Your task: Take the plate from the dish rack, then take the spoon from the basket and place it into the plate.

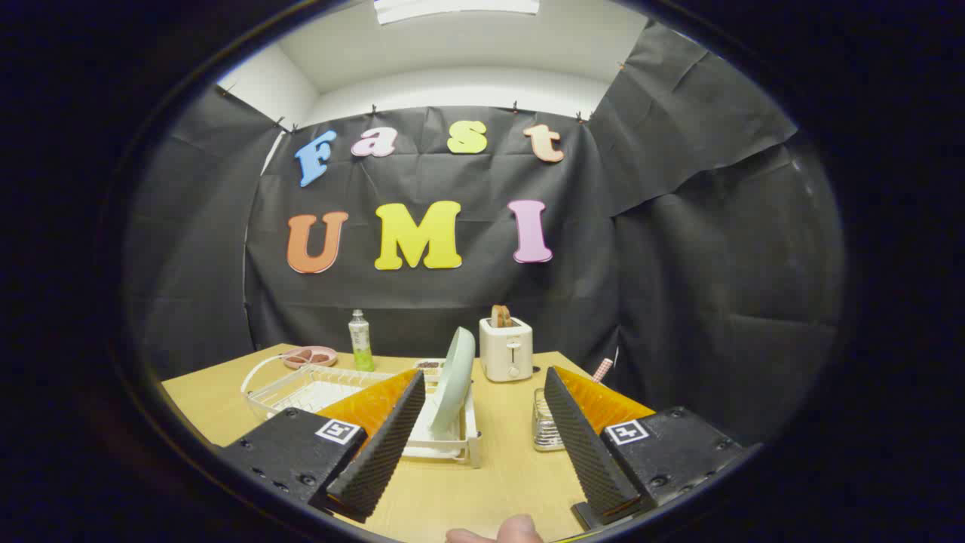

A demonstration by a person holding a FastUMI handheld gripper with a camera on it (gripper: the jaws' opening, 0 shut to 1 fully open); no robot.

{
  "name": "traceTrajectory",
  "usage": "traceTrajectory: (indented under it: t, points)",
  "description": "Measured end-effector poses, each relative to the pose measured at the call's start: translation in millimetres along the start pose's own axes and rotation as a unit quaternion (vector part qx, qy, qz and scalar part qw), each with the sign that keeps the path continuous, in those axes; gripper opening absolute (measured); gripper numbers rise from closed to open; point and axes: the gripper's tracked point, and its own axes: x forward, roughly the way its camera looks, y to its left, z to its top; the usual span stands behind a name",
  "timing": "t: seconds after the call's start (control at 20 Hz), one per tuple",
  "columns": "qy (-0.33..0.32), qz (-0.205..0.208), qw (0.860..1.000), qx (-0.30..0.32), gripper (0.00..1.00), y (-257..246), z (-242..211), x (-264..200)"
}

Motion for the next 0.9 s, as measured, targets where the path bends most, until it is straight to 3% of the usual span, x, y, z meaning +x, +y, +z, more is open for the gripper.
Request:
traceTrajectory:
  t: [0.3,0.9]
  points:
    - [-0.01,0.002,1.0,0.017,1.0,6.8,6.5,9.5]
    - [-0.02,0.003,1.0,-0.015,1.0,16.0,4.7,13.0]
